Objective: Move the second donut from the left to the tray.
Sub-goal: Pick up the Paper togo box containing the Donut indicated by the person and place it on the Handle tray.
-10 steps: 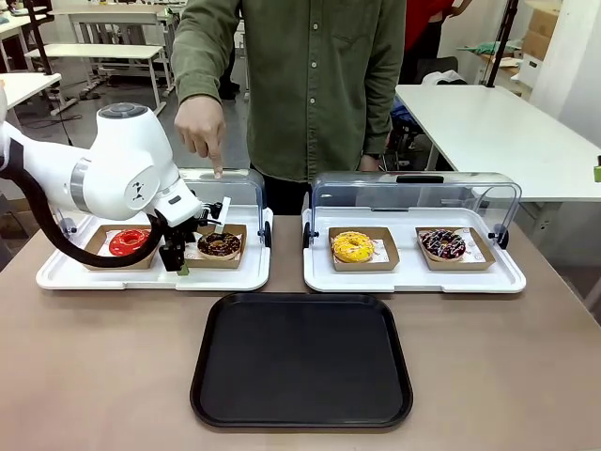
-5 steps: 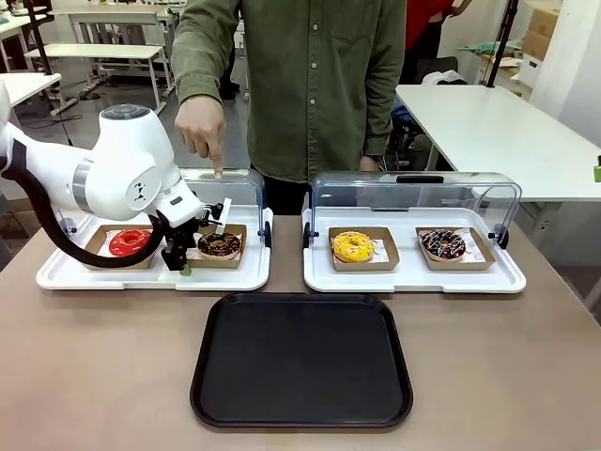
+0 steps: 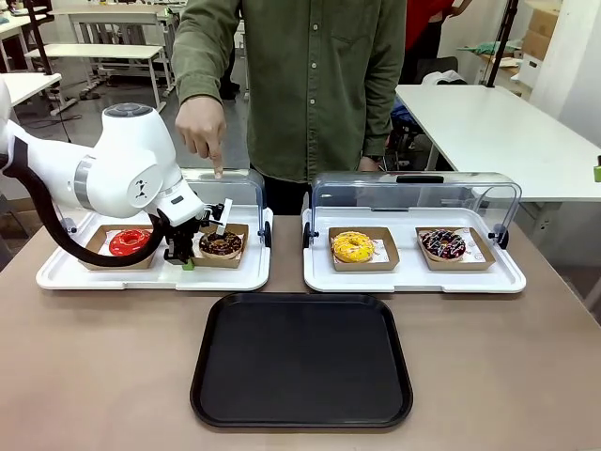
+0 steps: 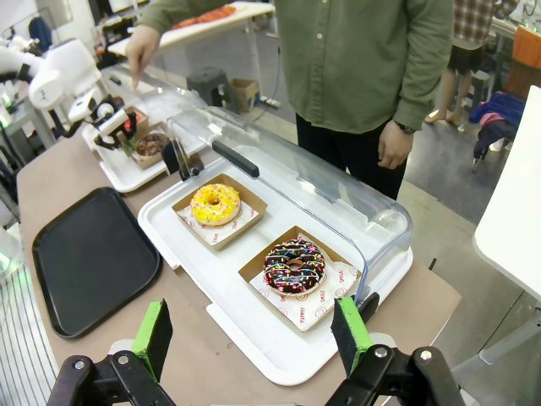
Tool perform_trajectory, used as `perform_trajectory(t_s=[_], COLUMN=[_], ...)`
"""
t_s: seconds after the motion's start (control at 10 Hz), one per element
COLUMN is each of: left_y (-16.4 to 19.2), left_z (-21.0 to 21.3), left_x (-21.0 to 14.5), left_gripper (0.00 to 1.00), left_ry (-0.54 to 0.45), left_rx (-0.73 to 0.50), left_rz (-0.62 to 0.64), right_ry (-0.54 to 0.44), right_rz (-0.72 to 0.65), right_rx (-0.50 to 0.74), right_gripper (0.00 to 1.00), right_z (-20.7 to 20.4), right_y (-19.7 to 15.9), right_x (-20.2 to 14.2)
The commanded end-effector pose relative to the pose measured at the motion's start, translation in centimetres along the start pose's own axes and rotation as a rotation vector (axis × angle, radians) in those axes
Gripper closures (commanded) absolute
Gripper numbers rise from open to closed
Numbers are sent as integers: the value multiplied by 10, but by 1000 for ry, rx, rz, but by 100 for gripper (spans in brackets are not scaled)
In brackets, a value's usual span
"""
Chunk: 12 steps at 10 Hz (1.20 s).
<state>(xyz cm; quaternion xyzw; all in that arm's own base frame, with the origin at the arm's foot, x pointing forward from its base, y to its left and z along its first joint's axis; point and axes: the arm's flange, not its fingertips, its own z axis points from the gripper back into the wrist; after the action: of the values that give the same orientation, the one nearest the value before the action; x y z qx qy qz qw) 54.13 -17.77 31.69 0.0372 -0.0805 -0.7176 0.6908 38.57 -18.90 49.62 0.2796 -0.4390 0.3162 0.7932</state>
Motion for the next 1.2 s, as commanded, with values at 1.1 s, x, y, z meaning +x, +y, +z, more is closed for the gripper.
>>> perform_trajectory(t_s=[1.1], left_y=[-6], left_z=[11], left_x=[2], left_gripper=[98], left_ry=[14], left_rx=[23], left_rz=[-1], right_ry=[-11], right_rz=[5], right_rx=[4], right_gripper=[0], right_z=[-1], right_y=[0], right_x=[1])
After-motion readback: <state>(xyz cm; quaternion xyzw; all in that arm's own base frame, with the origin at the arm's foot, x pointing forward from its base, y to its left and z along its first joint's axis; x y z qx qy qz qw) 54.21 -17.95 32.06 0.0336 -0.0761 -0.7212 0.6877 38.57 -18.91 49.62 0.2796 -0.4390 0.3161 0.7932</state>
